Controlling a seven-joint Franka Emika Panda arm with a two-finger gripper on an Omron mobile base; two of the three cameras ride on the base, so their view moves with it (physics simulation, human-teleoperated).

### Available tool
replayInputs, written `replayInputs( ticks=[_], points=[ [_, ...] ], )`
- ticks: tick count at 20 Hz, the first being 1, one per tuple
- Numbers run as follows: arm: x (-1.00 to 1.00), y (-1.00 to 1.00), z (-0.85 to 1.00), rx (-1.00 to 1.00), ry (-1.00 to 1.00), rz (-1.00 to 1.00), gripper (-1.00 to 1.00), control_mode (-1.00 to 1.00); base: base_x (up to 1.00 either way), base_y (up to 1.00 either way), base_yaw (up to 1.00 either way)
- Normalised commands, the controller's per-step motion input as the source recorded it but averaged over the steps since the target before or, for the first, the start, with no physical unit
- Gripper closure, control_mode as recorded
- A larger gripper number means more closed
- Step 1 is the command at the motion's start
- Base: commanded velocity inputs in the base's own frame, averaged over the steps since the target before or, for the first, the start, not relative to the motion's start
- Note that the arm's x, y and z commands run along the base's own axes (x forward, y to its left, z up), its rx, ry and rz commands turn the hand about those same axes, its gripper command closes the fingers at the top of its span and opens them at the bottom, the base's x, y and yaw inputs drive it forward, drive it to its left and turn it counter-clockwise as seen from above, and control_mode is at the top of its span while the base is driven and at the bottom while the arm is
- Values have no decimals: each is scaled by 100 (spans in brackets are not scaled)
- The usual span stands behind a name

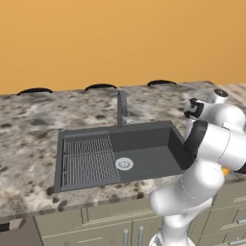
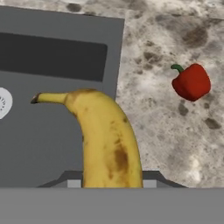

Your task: Remove the bell pepper and banana from the sink. Then move the bowl and cup from the counter to the sink for washing.

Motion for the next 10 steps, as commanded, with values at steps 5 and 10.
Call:
replayInputs(
  ticks=[5, 10],
  points=[
    [11, -15, -12, 0, 0, 4, 100, -100, 0, 0, 0],
    [11, -18, -13, -1, 0, 4, 100, -100, 0, 0, 0]
  ],
)
